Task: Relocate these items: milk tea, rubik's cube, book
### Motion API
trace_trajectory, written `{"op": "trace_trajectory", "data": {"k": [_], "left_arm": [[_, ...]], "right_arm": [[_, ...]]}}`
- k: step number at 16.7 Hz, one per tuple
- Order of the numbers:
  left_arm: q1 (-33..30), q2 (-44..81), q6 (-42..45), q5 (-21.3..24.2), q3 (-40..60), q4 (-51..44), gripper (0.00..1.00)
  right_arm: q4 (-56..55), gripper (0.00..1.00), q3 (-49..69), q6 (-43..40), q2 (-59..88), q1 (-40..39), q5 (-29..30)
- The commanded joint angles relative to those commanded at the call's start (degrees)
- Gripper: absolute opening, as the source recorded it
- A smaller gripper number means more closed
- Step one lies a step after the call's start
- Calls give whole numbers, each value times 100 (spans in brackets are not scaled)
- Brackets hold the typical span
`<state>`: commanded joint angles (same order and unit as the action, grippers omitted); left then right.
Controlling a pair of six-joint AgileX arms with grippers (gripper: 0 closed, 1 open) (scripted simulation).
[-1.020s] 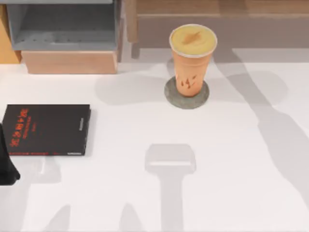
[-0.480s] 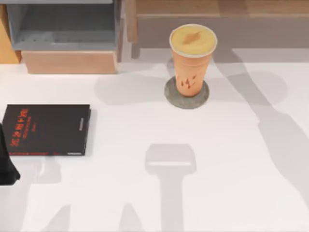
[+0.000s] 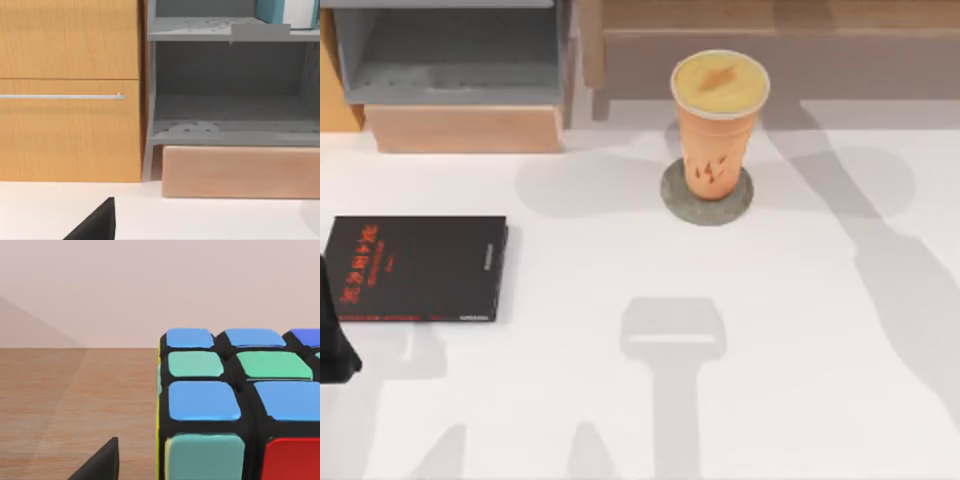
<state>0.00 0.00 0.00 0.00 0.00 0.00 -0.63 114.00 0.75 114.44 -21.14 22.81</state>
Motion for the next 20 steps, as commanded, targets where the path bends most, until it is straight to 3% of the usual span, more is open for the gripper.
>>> {"op": "trace_trajectory", "data": {"k": [5, 13, 20], "left_arm": [[0, 0, 0, 0, 0, 0, 100], [0, 0, 0, 0, 0, 0, 100], [0, 0, 0, 0, 0, 0, 100]], "right_arm": [[-178, 100, -832, 5, -555, -100, 101], [-204, 100, -1172, 4, -923, -28, 43], [-140, 100, -3663, -10, -3455, 482, -504]]}}
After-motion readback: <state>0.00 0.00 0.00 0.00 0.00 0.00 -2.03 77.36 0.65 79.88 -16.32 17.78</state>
